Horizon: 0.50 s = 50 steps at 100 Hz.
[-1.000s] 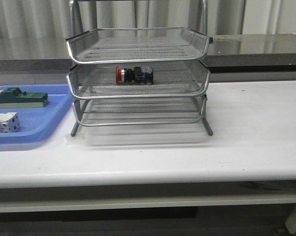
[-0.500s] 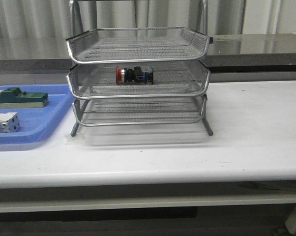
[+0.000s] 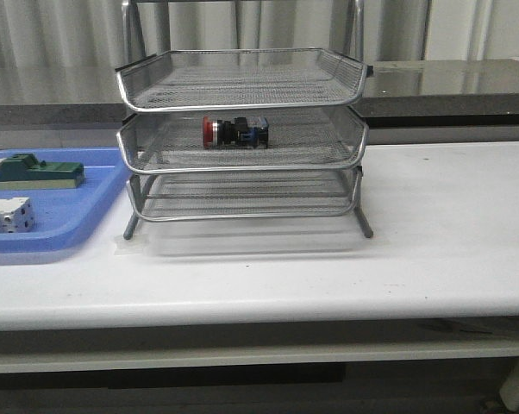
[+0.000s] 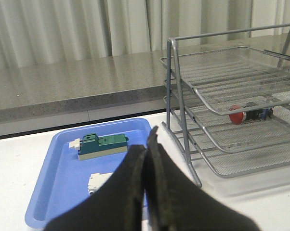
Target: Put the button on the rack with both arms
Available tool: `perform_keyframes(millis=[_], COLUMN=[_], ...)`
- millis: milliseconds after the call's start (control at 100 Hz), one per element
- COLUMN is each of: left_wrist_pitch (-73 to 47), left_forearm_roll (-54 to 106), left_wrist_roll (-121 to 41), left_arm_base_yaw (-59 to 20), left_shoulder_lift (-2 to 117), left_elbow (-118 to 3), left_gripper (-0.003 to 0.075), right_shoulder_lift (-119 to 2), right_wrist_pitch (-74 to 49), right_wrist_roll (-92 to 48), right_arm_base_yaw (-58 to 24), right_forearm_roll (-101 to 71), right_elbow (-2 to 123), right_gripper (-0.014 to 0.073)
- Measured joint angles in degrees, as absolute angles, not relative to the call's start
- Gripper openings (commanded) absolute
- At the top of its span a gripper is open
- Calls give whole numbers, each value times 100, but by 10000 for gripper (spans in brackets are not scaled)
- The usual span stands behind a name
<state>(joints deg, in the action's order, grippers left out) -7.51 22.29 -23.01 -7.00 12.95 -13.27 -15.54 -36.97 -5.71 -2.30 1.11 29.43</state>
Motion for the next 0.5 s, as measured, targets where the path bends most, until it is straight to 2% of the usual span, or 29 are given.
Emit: perform_keyframes(millis=[500], left_wrist_pitch=[-751], left_forearm_roll=[2229], left_wrist_roll=[-2301], left_arm_base_yaw=[-700], left_shoulder_lift=[1295], left_elbow=[-1327], left_gripper=[-20], right_shoulder_lift=[-629], right_wrist_pitch=[-1823], right_wrist_roll=[-562], right_arm_base_yaw=[-230], right_forearm_roll=[111], right_elbow=[1064], right_gripper=[-65])
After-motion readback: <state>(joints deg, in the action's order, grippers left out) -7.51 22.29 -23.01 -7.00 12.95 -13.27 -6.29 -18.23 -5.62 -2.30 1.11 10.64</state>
